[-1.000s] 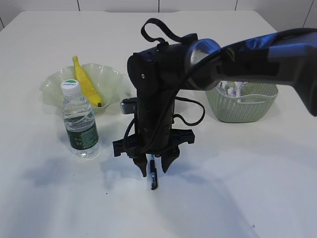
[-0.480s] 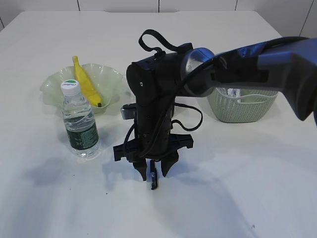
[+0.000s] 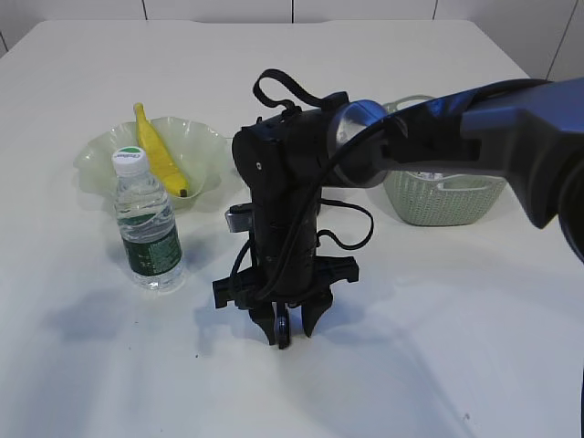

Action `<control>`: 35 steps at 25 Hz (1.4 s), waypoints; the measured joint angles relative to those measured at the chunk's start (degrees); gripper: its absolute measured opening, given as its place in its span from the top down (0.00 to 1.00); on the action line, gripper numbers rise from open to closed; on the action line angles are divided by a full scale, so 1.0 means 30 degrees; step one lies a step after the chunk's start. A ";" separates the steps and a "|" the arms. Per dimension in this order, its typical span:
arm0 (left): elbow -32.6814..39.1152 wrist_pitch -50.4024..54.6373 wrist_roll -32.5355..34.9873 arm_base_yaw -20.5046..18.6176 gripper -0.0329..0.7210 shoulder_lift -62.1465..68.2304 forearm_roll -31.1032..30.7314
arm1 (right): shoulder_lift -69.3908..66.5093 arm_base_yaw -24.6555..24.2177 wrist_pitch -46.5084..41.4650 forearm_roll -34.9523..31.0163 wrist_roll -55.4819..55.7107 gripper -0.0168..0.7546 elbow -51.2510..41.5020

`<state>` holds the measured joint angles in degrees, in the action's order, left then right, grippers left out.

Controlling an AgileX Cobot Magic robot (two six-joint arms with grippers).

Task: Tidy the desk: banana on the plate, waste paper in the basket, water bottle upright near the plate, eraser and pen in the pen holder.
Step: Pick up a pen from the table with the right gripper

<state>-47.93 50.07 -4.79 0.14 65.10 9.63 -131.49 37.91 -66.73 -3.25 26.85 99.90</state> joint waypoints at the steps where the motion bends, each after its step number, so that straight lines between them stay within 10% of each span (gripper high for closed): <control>1: 0.0000 0.0000 0.0000 0.0000 0.48 0.0000 0.0000 | 0.0000 0.0000 -0.0036 0.0000 0.0000 0.53 0.0000; 15: 0.0000 0.0000 0.0000 0.0000 0.48 0.0000 -0.0040 | -0.0013 0.0000 0.0002 -0.0038 -0.0191 0.87 0.0000; 35: 0.0000 -0.0045 0.0000 0.0000 0.48 0.0000 -0.0150 | 0.3281 0.0000 -0.0904 0.0665 -0.6147 0.89 0.0000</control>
<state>-47.93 49.94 -4.79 0.14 65.10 9.18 -121.65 37.91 -69.44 -1.25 8.40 99.90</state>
